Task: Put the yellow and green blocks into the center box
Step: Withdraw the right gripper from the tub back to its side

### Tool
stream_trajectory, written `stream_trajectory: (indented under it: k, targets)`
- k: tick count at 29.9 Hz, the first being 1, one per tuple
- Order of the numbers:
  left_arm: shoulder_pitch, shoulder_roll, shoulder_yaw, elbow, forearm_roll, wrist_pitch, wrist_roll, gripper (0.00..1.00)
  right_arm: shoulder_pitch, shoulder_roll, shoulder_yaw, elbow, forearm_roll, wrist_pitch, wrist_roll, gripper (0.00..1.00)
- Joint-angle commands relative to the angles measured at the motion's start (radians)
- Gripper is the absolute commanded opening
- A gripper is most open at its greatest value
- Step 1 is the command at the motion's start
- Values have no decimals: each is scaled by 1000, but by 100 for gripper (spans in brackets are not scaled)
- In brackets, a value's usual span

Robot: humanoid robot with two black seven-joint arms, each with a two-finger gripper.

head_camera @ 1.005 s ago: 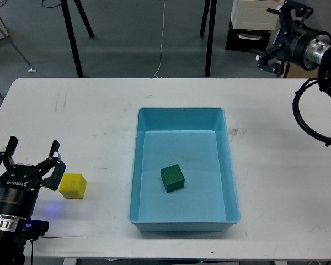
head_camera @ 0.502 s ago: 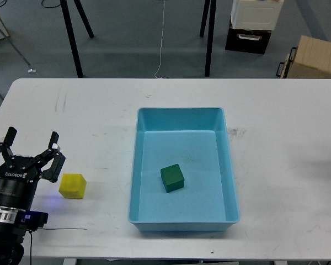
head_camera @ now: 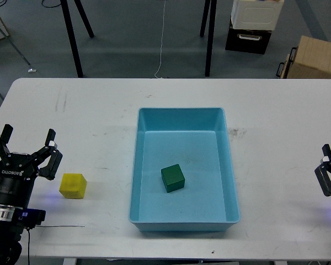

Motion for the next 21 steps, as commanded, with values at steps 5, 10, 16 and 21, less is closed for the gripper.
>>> stream_trajectory:
  k: [5, 10, 16, 21]
  targets:
    - [-24, 2, -49, -15, -8, 0, -9, 100, -17, -40, 4, 1, -4, -7, -2, 100]
    - [-114, 28, -178, 41, 2, 0, -11, 100, -45, -86, -7, 1, -7, -24, -2, 100]
    - [-274, 120, -187, 92, -2, 0, 23, 100, -57, -143, -2, 4, -4, -22, -2, 100]
    - [-320, 326, -117, 63, 12, 0, 17, 100, -10, -132, -14, 0, -5, -25, -2, 100]
